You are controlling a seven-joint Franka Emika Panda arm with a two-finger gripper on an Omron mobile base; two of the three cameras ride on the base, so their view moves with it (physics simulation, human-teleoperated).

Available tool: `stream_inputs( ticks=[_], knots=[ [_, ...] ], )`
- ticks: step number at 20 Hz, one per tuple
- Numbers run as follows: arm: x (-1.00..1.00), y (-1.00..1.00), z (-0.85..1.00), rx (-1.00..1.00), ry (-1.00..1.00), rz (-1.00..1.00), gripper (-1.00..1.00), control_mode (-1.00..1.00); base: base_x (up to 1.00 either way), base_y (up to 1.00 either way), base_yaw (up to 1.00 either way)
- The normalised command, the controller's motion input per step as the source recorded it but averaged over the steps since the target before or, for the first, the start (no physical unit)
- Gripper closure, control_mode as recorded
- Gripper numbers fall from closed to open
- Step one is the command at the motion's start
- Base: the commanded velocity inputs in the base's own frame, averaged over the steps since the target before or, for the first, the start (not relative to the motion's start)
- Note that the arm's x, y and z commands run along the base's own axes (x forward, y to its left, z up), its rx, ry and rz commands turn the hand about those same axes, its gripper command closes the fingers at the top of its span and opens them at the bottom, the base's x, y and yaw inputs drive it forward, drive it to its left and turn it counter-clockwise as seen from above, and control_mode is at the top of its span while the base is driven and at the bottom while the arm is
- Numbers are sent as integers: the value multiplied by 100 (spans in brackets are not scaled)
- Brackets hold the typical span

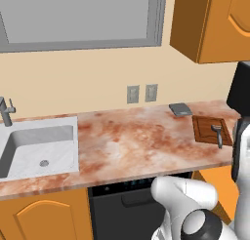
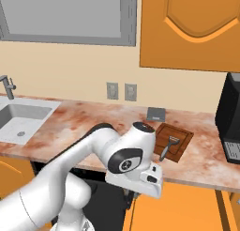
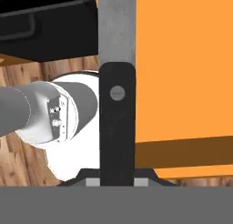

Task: Open the drawer on the right and place the cutting tools on the cutting board.

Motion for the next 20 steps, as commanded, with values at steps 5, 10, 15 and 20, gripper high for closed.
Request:
stream_inputs(
  ticks=[5, 10, 15, 20],
  knots=[
    [92, 55, 40, 0, -1, -7, 100, -100, 0, 0, 0],
    [100, 33, 20, 0, 0, -12, 100, -100, 0, 0, 0],
    [100, 4, 0, 0, 0, -16, 100, -100, 0, 0, 0],
    [76, -3, -21, 0, -1, -18, 100, -100, 0, 0, 0]
  ],
)
